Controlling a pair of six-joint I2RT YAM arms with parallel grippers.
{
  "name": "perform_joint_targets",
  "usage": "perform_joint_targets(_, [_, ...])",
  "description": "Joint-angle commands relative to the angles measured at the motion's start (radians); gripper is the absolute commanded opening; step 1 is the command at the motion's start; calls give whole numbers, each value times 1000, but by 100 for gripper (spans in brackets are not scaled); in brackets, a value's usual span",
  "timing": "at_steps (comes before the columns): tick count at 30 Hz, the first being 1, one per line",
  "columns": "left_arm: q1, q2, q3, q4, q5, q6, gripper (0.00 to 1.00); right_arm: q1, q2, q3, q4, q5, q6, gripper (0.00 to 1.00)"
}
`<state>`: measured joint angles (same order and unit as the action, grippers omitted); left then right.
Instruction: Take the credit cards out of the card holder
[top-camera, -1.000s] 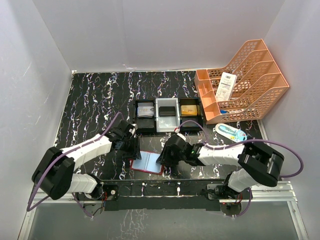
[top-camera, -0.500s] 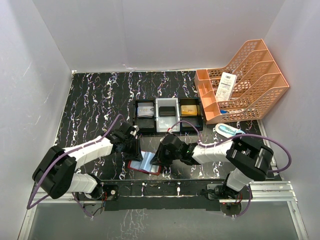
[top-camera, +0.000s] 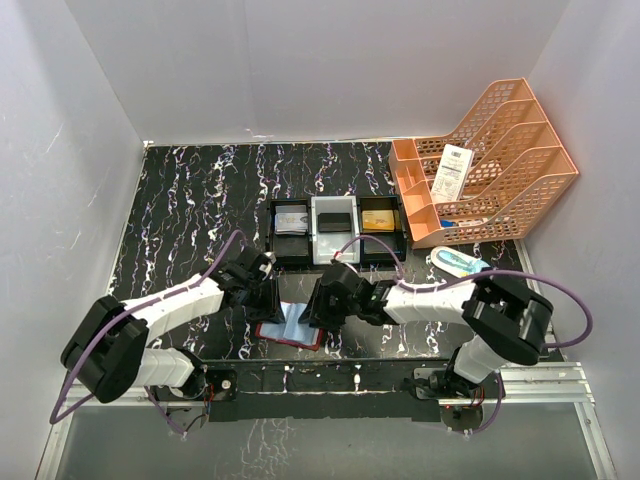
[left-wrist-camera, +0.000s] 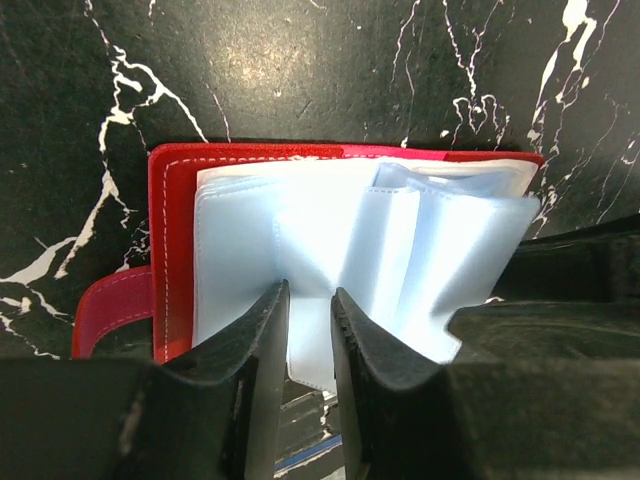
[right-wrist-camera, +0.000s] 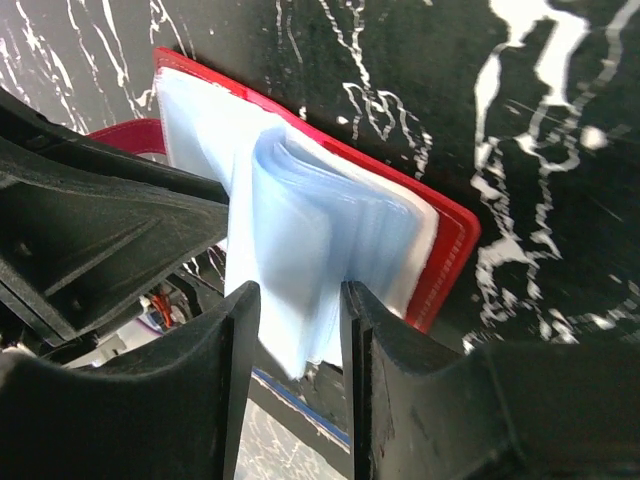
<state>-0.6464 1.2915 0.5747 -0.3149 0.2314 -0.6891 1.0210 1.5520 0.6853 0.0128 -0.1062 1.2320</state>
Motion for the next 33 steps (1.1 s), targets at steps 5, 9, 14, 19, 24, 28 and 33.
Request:
perform_joint_targets(5, [-8,-44,61,-114,-42,37,31,4,-95,28,-164,87,-15,37])
perform_joint_targets(9, [-9,-48,74,-137,-75,35,41,5,-73,23,-152,83,-10,37])
perform_joint_targets(14, [-9,-32,45,-133,-89,21,46,5,-31,23,-119,64,-9,35])
perform_joint_targets(19, [-9,7,-23,-67,-44,2,36,5,7,33,-72,37,-15,29])
perform_joint_targets(24, [-17,0,-78,-5,10,-28,26,5,27,49,-24,14,-32,21])
perform_joint_targets(28, [-22,-13,-89,0,12,-39,25,5,43,49,79,-46,-45,8])
perform_joint_targets(33, [-22,-26,-80,-10,8,-39,24,-6,66,33,230,-138,-28,0])
